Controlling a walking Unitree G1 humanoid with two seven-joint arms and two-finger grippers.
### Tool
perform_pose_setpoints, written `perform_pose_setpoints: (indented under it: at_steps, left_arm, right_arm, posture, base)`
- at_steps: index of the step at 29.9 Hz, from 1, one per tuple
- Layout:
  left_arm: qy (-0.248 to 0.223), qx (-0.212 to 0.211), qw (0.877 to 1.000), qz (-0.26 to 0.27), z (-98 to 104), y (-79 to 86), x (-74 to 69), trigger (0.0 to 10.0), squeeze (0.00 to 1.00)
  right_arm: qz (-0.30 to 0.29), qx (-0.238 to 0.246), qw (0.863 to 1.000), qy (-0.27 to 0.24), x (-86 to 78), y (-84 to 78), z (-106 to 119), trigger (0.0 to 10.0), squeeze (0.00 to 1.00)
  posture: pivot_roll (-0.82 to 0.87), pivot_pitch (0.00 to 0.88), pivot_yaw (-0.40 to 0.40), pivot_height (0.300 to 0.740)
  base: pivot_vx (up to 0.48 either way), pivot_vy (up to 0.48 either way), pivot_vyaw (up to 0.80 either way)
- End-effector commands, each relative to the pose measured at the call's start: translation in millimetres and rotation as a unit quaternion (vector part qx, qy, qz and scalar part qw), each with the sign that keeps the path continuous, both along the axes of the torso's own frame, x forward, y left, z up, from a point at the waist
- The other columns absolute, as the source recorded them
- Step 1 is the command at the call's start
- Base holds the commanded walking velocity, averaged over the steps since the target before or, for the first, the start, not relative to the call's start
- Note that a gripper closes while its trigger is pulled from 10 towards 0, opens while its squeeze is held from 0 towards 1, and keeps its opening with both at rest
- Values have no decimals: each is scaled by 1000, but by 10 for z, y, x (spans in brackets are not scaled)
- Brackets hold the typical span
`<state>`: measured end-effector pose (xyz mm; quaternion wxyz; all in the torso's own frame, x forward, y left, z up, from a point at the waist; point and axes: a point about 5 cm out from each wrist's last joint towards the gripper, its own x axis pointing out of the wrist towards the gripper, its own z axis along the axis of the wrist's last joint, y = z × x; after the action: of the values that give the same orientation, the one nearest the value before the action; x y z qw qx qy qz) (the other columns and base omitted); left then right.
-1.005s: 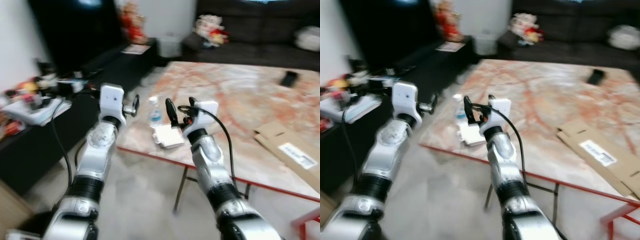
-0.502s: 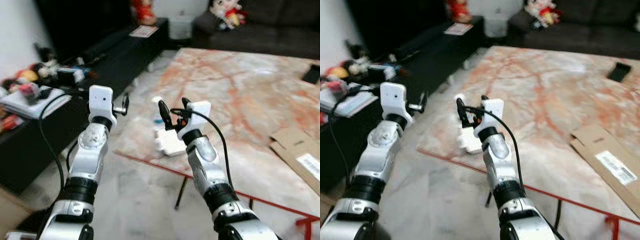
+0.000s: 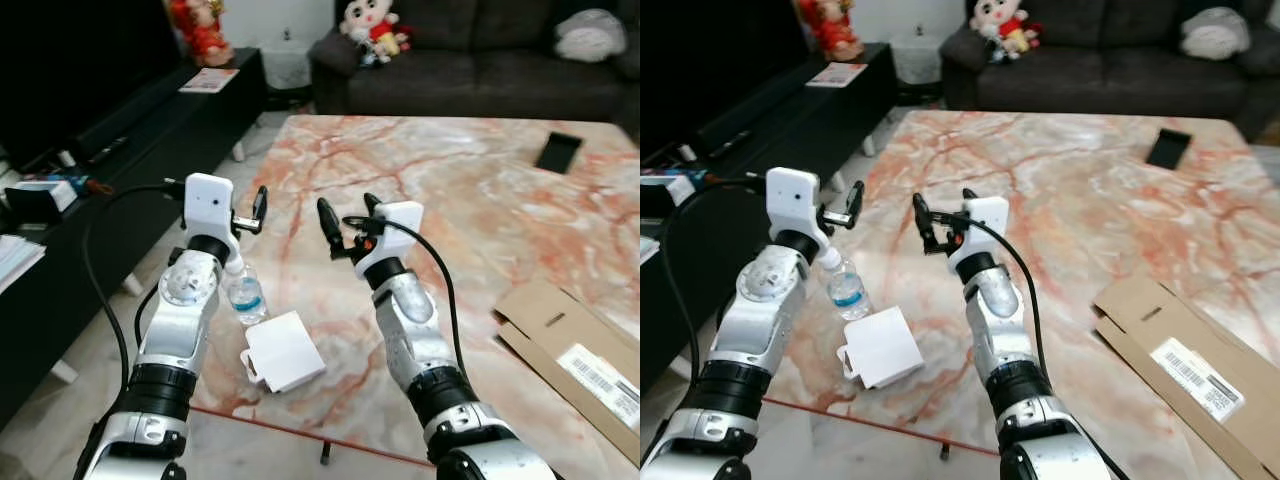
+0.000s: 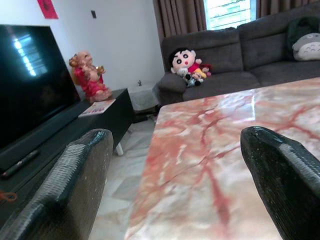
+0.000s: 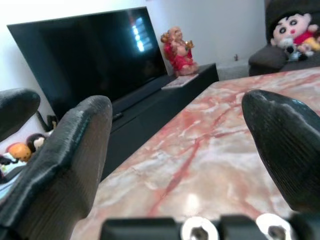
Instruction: Picking trash to rubbish bin
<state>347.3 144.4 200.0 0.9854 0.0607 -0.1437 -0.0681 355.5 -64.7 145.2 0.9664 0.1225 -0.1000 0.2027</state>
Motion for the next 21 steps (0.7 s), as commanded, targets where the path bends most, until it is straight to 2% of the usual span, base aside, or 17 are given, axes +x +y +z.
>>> perform_pose_setpoints:
  at_steps: [1,6,15,21]
  left_arm:
    - [-6,8,1000,-12,41,-70,-45,10000,0]
    - [-12,19,1000,-21,184,-121,-157,10000,0]
    - [52,50,996,55,224,86,-141,10000,0]
    - [101,43,993,36,37,51,-122,10000,0]
  right_arm:
    - [-1,5,1000,-4,4,11,35,10000,0]
    - [1,4,1000,-2,-6,14,19,10000,0]
    - [7,5,1000,0,-22,47,5,10000,0]
    - [11,4,1000,2,-40,60,-10,10000,0]
  posture:
    - [78,0,70,740]
    - [83,0,67,740]
    - [92,0,60,740]
    - [90,0,58,740]
  base:
    - [0,0,0]
    - [0,0,0]
    - [0,0,0]
    - [0,0,0]
